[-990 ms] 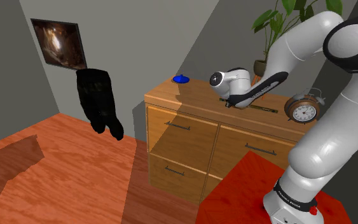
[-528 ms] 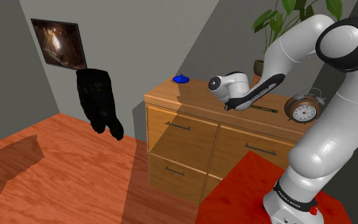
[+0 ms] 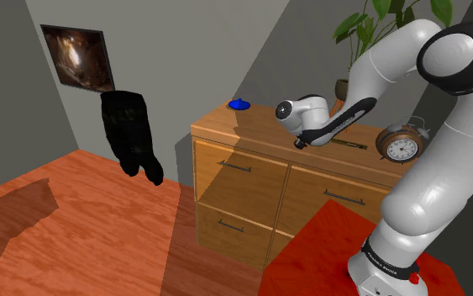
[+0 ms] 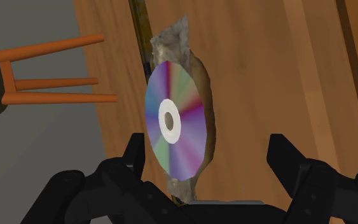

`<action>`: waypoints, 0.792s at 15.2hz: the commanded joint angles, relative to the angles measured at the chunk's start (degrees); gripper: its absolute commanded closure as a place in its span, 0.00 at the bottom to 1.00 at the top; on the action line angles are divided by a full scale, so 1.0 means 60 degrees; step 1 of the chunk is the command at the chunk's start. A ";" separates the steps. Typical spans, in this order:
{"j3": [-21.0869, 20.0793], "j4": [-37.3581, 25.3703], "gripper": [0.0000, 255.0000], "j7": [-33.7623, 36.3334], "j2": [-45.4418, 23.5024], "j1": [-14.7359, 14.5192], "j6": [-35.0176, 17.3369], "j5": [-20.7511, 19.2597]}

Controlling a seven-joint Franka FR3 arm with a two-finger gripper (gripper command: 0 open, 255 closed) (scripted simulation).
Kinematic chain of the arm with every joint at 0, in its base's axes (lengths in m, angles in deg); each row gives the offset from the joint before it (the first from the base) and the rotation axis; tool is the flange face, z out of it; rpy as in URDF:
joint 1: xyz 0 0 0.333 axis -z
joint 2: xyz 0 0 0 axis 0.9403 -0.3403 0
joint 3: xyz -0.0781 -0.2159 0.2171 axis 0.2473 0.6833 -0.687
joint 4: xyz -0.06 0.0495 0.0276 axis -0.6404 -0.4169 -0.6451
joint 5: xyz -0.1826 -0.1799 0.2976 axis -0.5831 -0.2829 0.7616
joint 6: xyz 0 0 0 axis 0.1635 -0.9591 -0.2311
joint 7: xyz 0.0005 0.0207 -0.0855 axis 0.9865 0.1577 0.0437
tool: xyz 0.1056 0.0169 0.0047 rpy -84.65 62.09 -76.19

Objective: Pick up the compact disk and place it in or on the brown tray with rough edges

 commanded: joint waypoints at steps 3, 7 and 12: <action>-0.0263 0.0082 0.00 -0.0232 0.0406 -0.0263 0.0433 0.0520; -0.0503 0.0104 0.00 -0.0426 0.0732 -0.0501 0.0837 0.0976; -0.0503 0.0104 0.00 -0.0426 0.0732 -0.0501 0.0837 0.0976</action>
